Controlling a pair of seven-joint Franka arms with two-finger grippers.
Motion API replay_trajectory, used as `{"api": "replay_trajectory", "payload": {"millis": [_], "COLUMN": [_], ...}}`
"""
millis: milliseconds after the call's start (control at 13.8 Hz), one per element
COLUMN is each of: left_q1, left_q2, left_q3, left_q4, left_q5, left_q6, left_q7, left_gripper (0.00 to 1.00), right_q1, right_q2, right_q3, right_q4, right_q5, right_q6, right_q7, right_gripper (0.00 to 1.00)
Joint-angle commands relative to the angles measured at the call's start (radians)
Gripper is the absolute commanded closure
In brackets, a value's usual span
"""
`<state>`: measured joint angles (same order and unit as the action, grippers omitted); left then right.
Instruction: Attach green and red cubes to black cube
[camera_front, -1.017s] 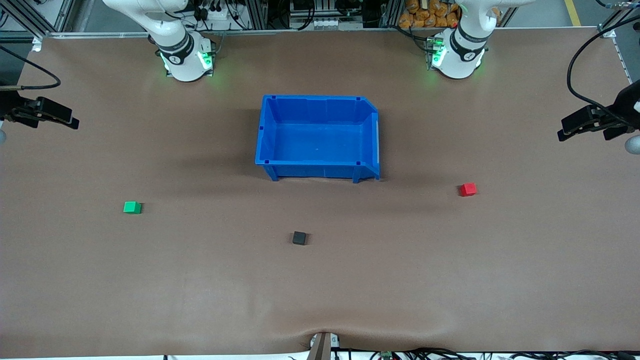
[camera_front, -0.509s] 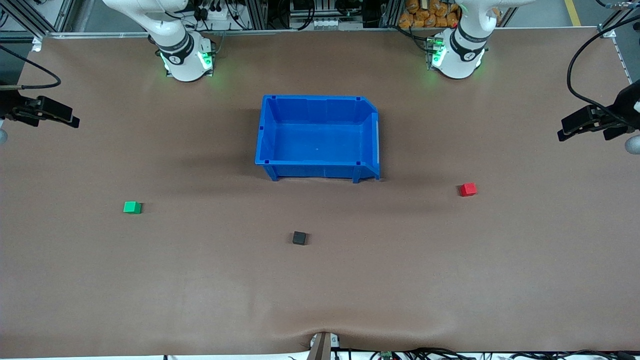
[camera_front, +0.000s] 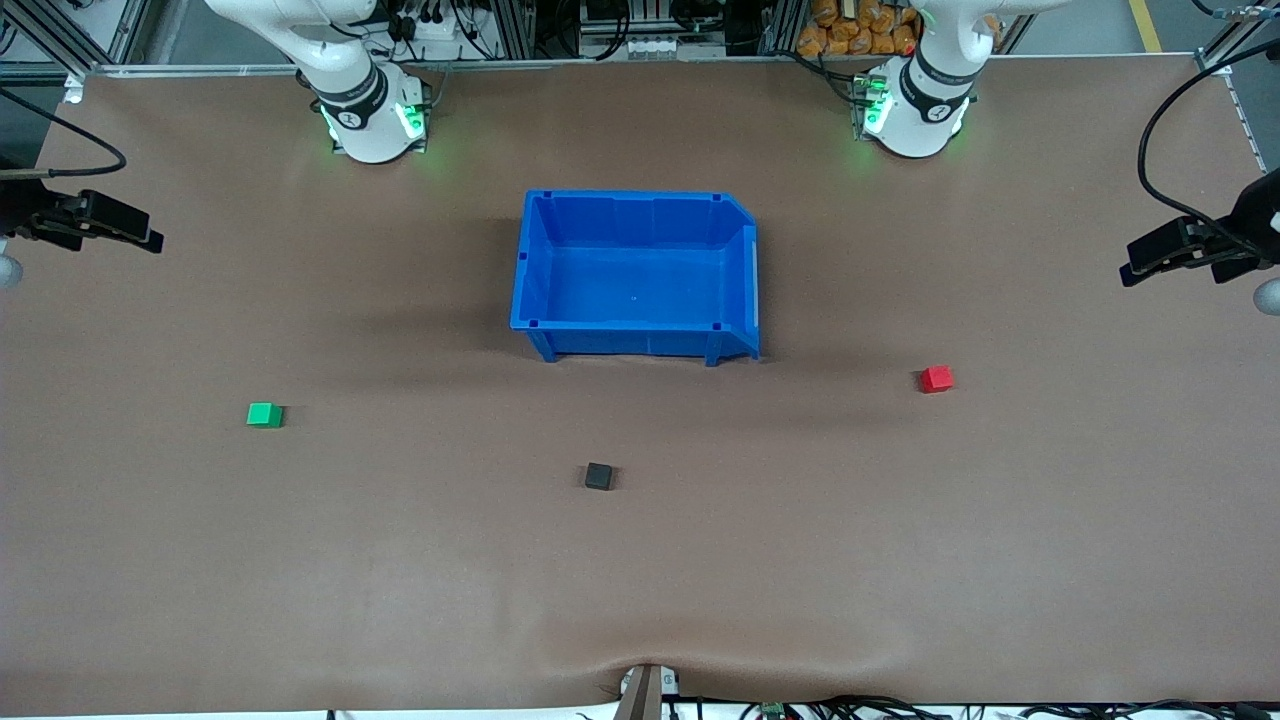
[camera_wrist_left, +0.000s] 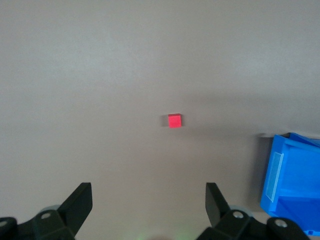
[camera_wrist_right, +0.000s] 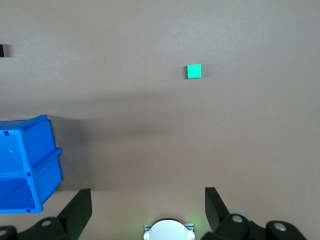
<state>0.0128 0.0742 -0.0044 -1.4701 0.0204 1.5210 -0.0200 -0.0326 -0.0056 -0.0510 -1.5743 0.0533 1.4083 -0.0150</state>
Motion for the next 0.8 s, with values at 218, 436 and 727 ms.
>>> {"api": "replay_trajectory", "payload": {"millis": [218, 436, 727], "left_q1": [0.029, 0.041, 0.036], "left_q2": [0.056, 0.099, 0.137], "left_q3": [-0.003, -0.003, -0.003], "left_q4": [0.019, 0.025, 0.024], "left_q5": [0.004, 0.003, -0.022], "left_q6": [0.019, 0.03, 0.056], "left_q7": [0.005, 0.012, -0.008], "left_gripper": [0.0, 0.0, 0.0], "right_q1": [-0.007, -0.009, -0.009], "right_q2": [-0.01, -0.005, -0.004], "right_q3": [0.002, 0.002, 0.002], "right_q4": [-0.003, -0.003, -0.003], "right_q5": [-0.001, -0.001, -0.001], "right_q6": [-0.009, -0.008, -0.006], "right_q7": [-0.007, -0.007, -0.005], "right_gripper": [0.0, 0.0, 0.0]}}
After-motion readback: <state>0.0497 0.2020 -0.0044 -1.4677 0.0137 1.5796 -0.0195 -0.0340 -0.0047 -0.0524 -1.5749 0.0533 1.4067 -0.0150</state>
